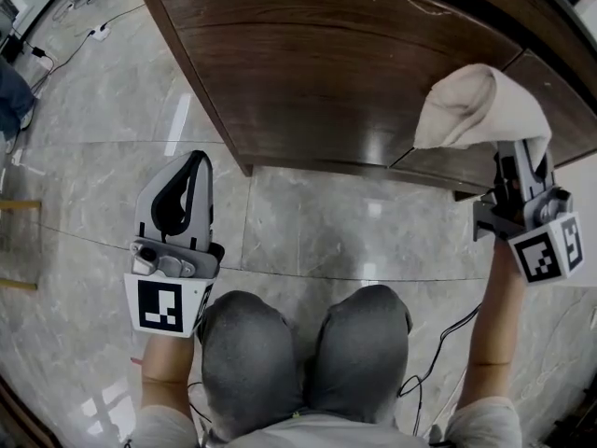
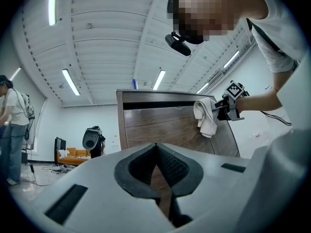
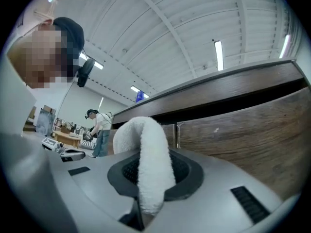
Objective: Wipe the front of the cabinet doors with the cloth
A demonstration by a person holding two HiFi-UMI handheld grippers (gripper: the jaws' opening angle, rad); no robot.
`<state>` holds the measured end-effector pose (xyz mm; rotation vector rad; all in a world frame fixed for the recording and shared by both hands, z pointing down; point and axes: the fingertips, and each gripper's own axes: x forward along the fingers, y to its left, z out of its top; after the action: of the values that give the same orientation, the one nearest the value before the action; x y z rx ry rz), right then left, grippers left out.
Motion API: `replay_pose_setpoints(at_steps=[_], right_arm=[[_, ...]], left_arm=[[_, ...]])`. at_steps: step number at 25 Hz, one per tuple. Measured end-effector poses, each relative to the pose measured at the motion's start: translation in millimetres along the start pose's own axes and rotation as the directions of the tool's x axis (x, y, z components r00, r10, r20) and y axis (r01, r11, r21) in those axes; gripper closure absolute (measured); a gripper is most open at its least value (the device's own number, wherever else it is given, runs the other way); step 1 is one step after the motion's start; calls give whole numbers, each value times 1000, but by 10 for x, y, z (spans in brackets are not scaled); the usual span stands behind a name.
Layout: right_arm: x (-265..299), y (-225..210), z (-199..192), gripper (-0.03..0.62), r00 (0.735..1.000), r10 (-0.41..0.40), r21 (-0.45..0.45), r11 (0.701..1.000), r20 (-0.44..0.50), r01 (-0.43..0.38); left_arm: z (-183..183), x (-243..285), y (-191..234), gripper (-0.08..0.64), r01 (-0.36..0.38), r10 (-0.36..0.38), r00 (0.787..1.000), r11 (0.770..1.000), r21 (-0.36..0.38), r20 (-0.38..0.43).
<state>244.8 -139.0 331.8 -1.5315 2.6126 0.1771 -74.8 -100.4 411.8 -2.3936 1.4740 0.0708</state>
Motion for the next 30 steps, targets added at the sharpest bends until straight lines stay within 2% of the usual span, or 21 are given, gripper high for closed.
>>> replay_pose_setpoints(at_steps=[6,12,16,22,27,30], right_arm=[[-153,230,-50,523,1000,21,16,1000,-3,-21],[30,693,-208,523,991,135,54,989,2,-134],[389,1156,-409,523,970,241,32,970,-19,-240],[975,1891,-754,523,919,391,77,919,-48,-387],[1321,2350,-1035,523,890,453,144,886,-62,-441],[1458,2512,-1158,523,882,465,136,881,-77,-453]], left_arm=[[-167,-193,126,551,-16,15,999,999,-28,-28],[-201,-327,280,551,-52,51,998,998,-24,-32],[-298,-407,332,551,-65,62,996,997,-48,-60],[-424,-477,413,551,-79,75,995,995,-58,-69],[-542,-551,488,551,-94,88,993,993,-77,-83],[-595,-601,559,551,-112,105,992,989,-101,-77]])
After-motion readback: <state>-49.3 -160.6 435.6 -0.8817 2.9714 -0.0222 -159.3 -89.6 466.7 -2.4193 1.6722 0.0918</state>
